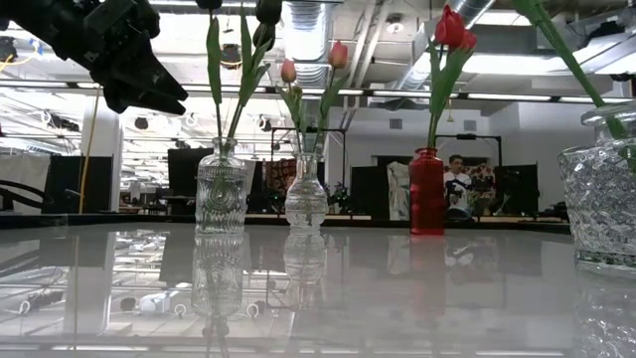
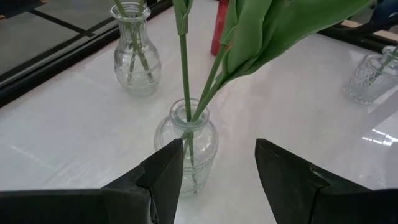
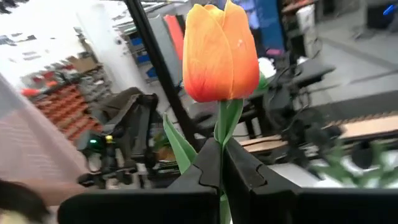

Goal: Sort flowers into vase by color
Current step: Put the orange tulip into the bottom transparent vase

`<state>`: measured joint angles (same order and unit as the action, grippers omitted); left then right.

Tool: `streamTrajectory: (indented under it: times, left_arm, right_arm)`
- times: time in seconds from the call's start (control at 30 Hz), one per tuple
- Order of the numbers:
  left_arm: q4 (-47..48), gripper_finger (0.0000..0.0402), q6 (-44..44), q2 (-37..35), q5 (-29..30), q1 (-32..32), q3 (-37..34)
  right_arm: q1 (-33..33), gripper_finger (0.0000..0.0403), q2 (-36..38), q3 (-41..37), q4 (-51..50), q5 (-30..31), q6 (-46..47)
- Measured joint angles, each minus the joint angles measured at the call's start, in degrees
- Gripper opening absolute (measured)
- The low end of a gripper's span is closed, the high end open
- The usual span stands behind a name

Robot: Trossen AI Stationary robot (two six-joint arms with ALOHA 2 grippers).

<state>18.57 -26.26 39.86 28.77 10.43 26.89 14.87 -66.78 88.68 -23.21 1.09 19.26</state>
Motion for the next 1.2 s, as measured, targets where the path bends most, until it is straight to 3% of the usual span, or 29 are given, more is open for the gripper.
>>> streamTrajectory:
  times: [0.13, 0.3, 0.63, 0.83, 1.2]
  left_arm:
    - [0.0, 0.0187, -0.5, 0.0, 0.0, 0.0, 0.0]
    - [0.0, 0.0187, -0.8, 0.0, 0.0, 0.0, 0.0]
    - [0.0, 0.0187, -2.1, 0.0, 0.1, 0.0, 0.0]
    - [0.0, 0.0187, -2.1, 0.0, 0.1, 0.0, 0.0]
    - [0.0, 0.0187, -2.1, 0.0, 0.1, 0.0, 0.0]
  right_arm:
    - [4.6, 0.0031, 3.4, -0.4, -2.9, 8.7, -5.1]
    - [11.4, 0.0032, 7.3, -7.7, -1.5, 19.7, -9.2]
    - [21.9, 0.0032, 15.2, -31.4, 20.0, 32.4, -11.6]
    - [26.5, 0.0033, 18.0, -40.4, 32.3, 35.1, -15.3]
    - [29.4, 0.0034, 17.3, -48.8, 45.0, 35.3, -20.2]
